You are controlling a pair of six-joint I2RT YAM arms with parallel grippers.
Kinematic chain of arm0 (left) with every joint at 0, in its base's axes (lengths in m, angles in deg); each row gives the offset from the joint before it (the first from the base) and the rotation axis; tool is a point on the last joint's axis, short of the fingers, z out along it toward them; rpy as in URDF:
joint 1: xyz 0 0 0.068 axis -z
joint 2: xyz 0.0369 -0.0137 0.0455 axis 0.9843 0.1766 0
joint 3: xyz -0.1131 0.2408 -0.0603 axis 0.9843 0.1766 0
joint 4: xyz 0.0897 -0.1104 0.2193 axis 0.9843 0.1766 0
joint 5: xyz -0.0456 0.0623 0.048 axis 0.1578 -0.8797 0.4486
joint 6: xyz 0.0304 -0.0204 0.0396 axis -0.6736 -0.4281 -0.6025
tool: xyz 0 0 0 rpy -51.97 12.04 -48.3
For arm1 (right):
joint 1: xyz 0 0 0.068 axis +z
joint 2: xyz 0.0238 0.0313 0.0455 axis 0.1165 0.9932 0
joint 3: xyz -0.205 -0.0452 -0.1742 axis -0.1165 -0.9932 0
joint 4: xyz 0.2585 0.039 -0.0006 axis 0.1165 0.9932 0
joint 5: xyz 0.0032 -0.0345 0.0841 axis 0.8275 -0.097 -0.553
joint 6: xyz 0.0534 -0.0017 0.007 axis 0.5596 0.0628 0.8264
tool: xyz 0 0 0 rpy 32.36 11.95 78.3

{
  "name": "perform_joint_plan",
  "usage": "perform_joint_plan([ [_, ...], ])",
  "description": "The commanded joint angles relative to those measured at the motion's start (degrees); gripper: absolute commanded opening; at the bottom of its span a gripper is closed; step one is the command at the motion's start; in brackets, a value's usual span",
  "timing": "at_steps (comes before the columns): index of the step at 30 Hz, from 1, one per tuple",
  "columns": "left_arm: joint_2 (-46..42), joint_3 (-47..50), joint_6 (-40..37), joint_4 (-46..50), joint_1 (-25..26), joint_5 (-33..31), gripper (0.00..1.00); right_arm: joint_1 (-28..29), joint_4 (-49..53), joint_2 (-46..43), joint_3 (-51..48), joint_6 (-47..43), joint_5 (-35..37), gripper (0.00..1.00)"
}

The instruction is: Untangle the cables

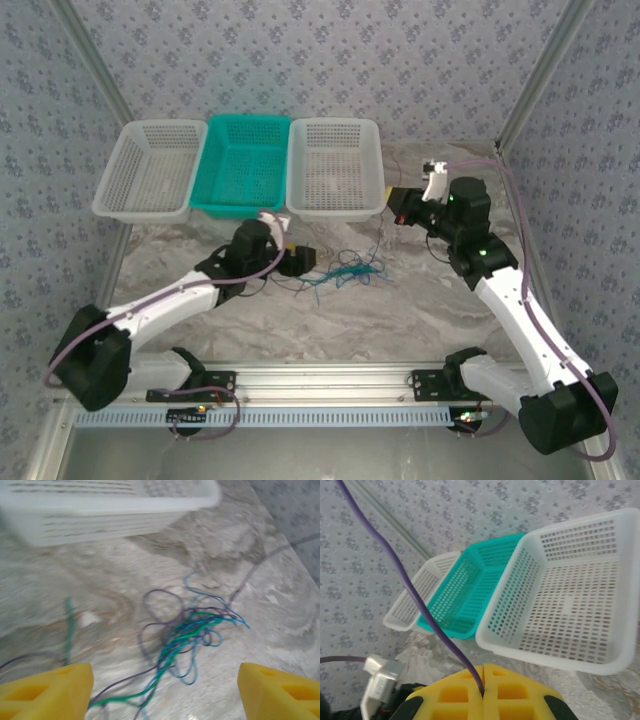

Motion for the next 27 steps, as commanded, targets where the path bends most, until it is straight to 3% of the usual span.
perform_joint_plan([
  [1, 8.0, -6.1, -5.7, -5.5, 3.6, 2.3, 0.79, 2.0, -1.6, 0.7, 4.1, -1.1, -1.9, 0.0],
  [7, 24.0, -15.1, -8.1, -9.5, 3.7, 9.7, 0.88, 2.9, -2.0, 1.0, 10.0, 0.9, -5.2, 0.0],
  [14, 29.7, -16.2, -7.8, -12.2, 3.6, 10.5, 0.93, 3.2, -3.6, 0.3, 15.8, 3.1, -7.2, 0.0],
  [18, 32.3, -18.1, -4.9, -8.3, 3.0, 9.3, 0.73, 3.1, -4.4, 0.1, 17.5, 4.9, -5.4, 0.0],
  [21, 32.1, -16.7, -2.9, -8.3, 2.6, 7.4, 0.35, 2.3, -0.7, -0.9, 19.2, 3.1, 2.0, 0.0],
  [24, 31.3, -14.0, -0.5, -10.0, 0.9, 7.3, 0.06, -0.6, 0.4, -1.7, 19.3, 4.8, 5.2, 0.0],
  [25, 31.0, -13.0, 0.4, -10.8, 0.2, 7.6, 0.01, -1.8, 0.9, -2.0, 19.1, 5.8, 6.2, 0.0],
  [27, 29.8, -10.7, 2.0, -12.0, -1.2, 8.2, 0.0, -4.4, 2.8, -2.9, 18.8, 7.6, 9.2, 0.0],
])
